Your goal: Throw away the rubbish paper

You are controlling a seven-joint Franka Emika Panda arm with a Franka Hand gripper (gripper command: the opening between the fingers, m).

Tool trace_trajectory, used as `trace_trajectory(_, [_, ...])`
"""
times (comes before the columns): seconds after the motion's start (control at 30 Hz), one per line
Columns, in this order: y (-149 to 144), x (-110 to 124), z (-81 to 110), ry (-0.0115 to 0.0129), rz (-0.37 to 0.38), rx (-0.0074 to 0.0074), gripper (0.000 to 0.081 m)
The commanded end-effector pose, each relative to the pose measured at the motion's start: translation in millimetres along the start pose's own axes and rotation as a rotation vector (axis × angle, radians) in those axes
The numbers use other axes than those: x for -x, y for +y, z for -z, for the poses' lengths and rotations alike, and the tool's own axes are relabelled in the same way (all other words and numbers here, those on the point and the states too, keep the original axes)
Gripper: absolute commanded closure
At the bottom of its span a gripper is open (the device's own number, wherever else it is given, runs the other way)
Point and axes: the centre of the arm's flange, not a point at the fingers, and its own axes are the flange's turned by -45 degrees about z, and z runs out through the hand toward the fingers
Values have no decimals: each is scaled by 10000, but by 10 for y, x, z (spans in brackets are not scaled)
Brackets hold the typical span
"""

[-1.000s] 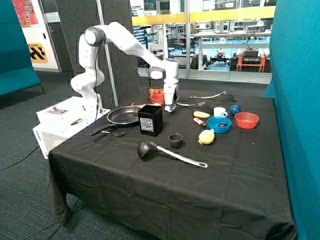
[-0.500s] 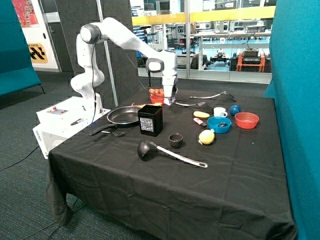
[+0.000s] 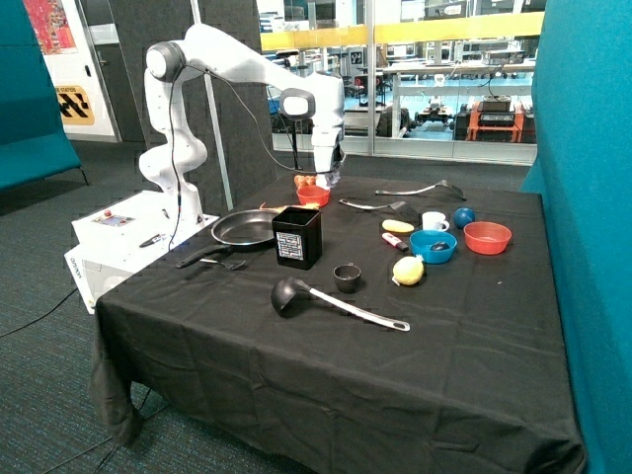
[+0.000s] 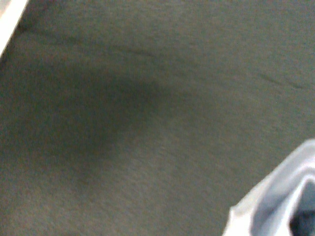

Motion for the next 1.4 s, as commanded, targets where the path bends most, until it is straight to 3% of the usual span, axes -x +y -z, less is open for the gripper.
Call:
trace_trajectory(0.0, [411, 163, 367, -25, -510, 5, 808])
trace_trajectory(0.33, [995, 355, 481, -25, -1177, 6, 808])
trace_trajectory(0.87, [1699, 473, 548, -25, -2156, 7, 808])
trace_trajectory(1.03, [1844, 511, 466, -24, -2408, 7, 808])
trace_trajectory(1.37, [1980, 631, 127, -24, -2766, 8, 808])
